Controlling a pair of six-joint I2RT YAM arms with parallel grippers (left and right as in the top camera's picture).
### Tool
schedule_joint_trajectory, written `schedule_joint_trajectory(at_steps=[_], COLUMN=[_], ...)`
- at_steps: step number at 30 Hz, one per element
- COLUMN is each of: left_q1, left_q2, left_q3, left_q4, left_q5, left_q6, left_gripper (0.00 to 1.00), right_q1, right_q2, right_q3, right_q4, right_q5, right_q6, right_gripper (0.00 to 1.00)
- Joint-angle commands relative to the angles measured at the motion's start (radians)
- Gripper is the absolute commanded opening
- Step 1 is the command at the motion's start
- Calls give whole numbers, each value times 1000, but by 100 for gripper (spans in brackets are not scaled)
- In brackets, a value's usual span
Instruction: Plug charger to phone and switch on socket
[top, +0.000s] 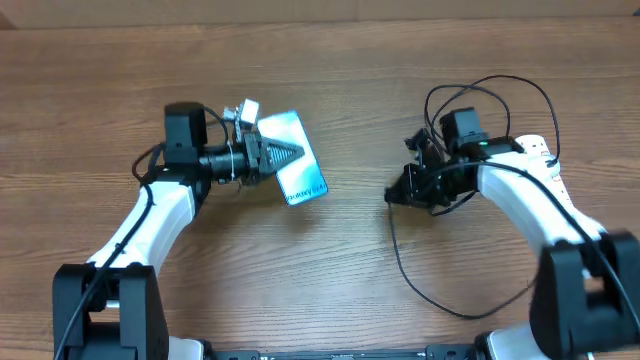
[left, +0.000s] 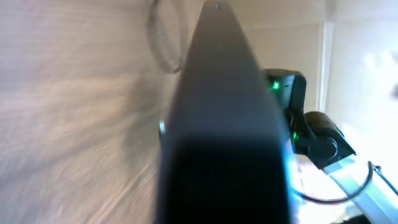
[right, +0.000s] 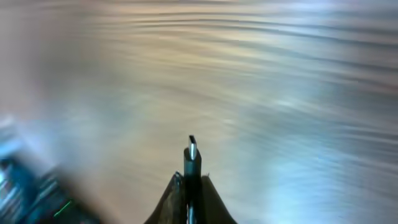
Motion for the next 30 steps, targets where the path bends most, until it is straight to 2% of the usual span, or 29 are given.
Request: schedule_joint_trajectory(at_steps=[1, 6, 9, 12, 14, 18, 30], left_q1=[25, 28, 27, 21, 10, -13, -31], left_q2=[-6, -6, -6, -6, -6, -6, -6], left_q3=[16, 16, 16, 16, 16, 16, 16], left_q4=[194, 555, 676, 696, 696, 696, 696], left_q5=[138, 172, 172, 172, 172, 188, 197], left_q6=[-121, -298, -417, -495, -523, -531, -485], left_gripper=[4, 5, 4, 4, 4, 4, 4], right_q1=[6, 43, 78, 127, 154, 169, 211], right_q2=[-140, -166, -166, -165, -165, -163, -153], right_q3=[41, 29, -19, -48, -48, -48, -48], right_q4=[-97, -244, -166, -55, 16, 252, 352], right_q5=[-369, -601, -671, -687, -667, -605, -613], right_q6=[-244, -475, -494, -486, -453, -142, 15], right_gripper=[4, 4, 4, 4, 4, 4, 4])
